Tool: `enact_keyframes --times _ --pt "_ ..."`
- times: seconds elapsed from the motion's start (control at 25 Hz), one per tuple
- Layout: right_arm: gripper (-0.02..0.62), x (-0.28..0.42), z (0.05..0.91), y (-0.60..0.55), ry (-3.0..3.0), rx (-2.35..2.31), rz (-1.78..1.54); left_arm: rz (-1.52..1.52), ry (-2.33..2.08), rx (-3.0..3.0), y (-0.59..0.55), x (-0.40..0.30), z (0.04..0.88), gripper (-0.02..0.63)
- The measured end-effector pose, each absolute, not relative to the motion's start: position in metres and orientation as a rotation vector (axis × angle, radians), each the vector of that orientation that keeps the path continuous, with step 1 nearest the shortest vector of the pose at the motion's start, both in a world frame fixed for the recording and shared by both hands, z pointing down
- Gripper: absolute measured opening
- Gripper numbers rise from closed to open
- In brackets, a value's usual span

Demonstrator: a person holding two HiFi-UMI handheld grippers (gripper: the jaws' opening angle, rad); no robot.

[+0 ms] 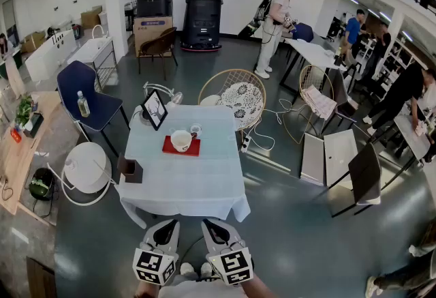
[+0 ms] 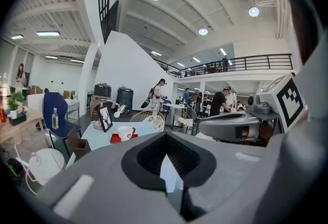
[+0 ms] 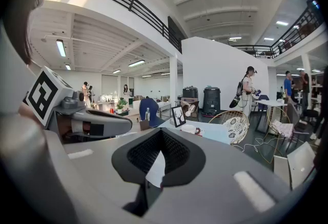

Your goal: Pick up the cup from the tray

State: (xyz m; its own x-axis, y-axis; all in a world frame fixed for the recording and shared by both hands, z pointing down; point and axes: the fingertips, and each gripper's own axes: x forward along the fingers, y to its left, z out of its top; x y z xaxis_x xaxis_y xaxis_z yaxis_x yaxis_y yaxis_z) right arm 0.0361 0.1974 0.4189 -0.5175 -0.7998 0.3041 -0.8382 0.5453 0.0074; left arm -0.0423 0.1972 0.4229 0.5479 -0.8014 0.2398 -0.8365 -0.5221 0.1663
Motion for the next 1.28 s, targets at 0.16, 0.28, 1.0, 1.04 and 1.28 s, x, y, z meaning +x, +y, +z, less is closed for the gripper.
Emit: enact_keyframes --times 0.16,0.28,1.0,1.04,1.28 --pt "0.025 0.032 0.417 0.198 -2.515 1.360 0.192 0.174 -1.395 2.517 0.195 -0.048 0.420 0.000" --pt "0.025 0.030 0.417 0.201 -2.512 1.346 0.198 0.178 -1.418 2.517 0.195 -0.052 0.418 0.000" --pt "0.026 0.040 0.416 0.204 -2.553 1.388 0.258 0.231 -1.399 2.520 0.205 -0.046 0.423 0.000" --pt "0.025 0.042 0.417 0.203 -2.552 1.386 0.258 0.248 -1.391 2.518 0.205 -0.045 0.425 0.000" --pt "0.091 0.040 0.422 0.203 -2.570 1.285 0.256 0.255 -1.358 2.519 0.202 -0.036 0.426 0.074"
